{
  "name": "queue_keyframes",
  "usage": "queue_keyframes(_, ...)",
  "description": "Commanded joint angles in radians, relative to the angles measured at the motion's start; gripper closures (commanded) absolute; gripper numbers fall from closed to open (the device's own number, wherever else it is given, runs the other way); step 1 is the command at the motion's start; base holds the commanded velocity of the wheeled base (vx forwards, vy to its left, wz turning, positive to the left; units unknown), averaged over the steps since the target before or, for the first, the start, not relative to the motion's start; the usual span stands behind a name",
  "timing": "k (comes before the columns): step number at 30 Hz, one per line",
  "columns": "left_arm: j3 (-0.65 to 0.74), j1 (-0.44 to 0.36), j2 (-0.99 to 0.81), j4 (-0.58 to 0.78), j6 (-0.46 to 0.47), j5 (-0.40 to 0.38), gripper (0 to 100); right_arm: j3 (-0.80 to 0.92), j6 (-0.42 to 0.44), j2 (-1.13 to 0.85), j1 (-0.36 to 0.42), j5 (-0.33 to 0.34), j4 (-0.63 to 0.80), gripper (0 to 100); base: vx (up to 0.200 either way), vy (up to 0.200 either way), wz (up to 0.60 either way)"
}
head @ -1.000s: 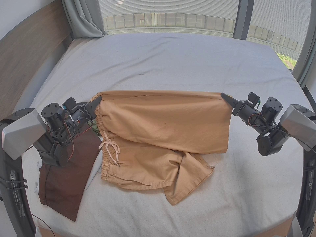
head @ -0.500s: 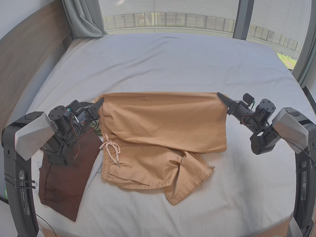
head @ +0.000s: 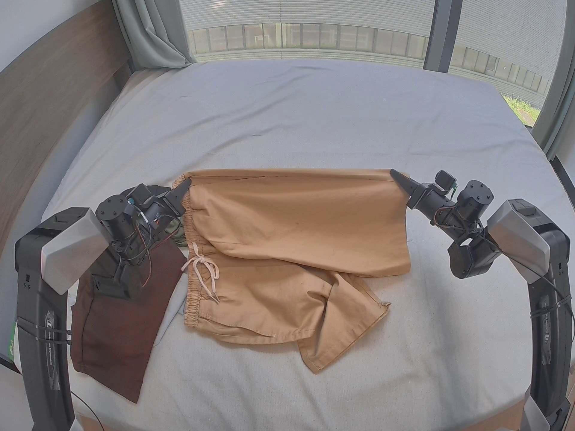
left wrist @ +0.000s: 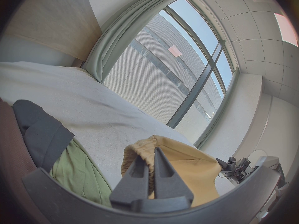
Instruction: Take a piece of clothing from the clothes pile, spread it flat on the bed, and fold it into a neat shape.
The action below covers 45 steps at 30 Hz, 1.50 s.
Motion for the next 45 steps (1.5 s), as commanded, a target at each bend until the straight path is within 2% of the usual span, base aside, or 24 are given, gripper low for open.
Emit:
queue_keyframes(1,-0.033,-0.001,0.036,0.000,-0.015,0.003,100,-0.028,0.000,0.023,0.003,0.000,0.012,100,0.000,0.000,0.00)
queue_keyframes(14,-0.096,0.002,0.076,0.002,-0.044,0.003,100,-0.146,-0.003,0.069,0.004,-0.001,0.070,100,0.000,0.000,0.00)
queue_keyframes(26,-0.126,0.000,0.091,0.012,-0.045,0.005,100,-0.169,-0.003,0.081,0.004,-0.001,0.079,100,0.000,0.000,0.00)
queue_keyframes(27,-0.134,0.000,0.096,0.016,-0.047,0.005,0,-0.169,-0.003,0.083,0.004,-0.001,0.082,100,0.000,0.000,0.00)
queue_keyframes(28,-0.139,0.000,0.098,0.017,-0.051,0.003,0,-0.175,-0.003,0.084,0.004,-0.004,0.087,0,0.000,0.000,0.00)
queue_keyframes(33,-0.123,-0.007,0.088,0.017,-0.137,0.006,0,-0.193,-0.006,0.100,0.004,-0.047,0.084,0,0.000,0.000,0.00)
queue_keyframes(37,-0.090,-0.009,0.068,0.016,-0.140,0.006,0,-0.130,-0.008,0.078,0.006,-0.049,0.058,0,0.000,0.000,0.00)
queue_keyframes(45,0.064,-0.006,-0.021,0.005,-0.139,-0.006,0,0.070,-0.009,-0.017,0.035,-0.049,-0.025,0,0.000,0.000,0.00)
